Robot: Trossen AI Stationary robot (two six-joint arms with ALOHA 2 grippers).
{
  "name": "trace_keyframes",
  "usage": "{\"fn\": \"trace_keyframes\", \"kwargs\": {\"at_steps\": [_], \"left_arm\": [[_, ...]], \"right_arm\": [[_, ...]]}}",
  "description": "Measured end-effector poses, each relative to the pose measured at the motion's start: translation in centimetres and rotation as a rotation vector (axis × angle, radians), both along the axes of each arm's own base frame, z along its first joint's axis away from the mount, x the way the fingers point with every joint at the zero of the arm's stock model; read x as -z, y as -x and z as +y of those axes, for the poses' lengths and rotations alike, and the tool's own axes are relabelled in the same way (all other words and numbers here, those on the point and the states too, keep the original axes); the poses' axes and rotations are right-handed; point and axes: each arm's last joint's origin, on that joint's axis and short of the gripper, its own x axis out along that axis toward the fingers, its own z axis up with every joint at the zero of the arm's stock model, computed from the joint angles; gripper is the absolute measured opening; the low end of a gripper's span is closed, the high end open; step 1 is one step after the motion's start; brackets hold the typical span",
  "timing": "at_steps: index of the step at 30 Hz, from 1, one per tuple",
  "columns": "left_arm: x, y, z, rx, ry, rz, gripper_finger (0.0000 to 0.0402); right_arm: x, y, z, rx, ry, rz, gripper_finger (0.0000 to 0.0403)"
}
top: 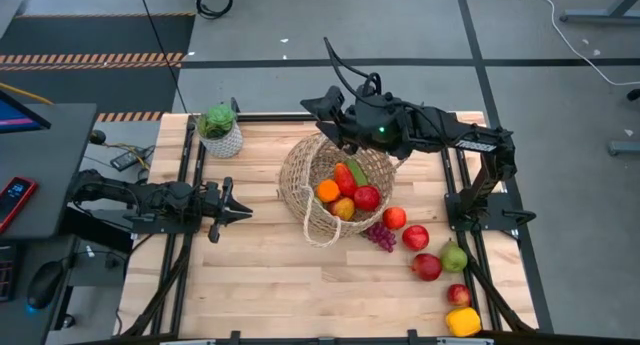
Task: Build produce basket
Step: Put the red apple into the woven basket
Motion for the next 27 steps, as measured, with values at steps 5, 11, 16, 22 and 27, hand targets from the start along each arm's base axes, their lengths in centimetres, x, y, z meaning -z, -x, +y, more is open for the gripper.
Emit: {"fn": "trace_keyframes", "kwargs": {"at_steps": [5,11,16,22,27], "left_arm": [[0.0,0.0,0.0,0.0,0.0,0.0,0.0063],[0.0,0.0,0.0,0.0,0.0,0.0,0.006],[0.0,0.0,0.0,0.0,0.0,0.0,0.0056],[0.0,0.0,0.0,0.0,0.0,-0.001,0.0061],[0.0,0.0,0.0,0.0,0.0,0.0,0.0063]], "right_arm": [[-0.02,-0.01,0.15,-0.004,0.0,-0.003,0.0395],[-0.04,0.03,0.48,0.006,0.01,-0.003,0.0395],[-0.06,0.06,0.77,0.014,0.016,-0.003,0.0395],[-0.06,0.07,0.82,0.015,0.017,-0.004,0.0395],[-0.06,0.07,0.89,0.018,0.018,-0.004,0.0395]]}}
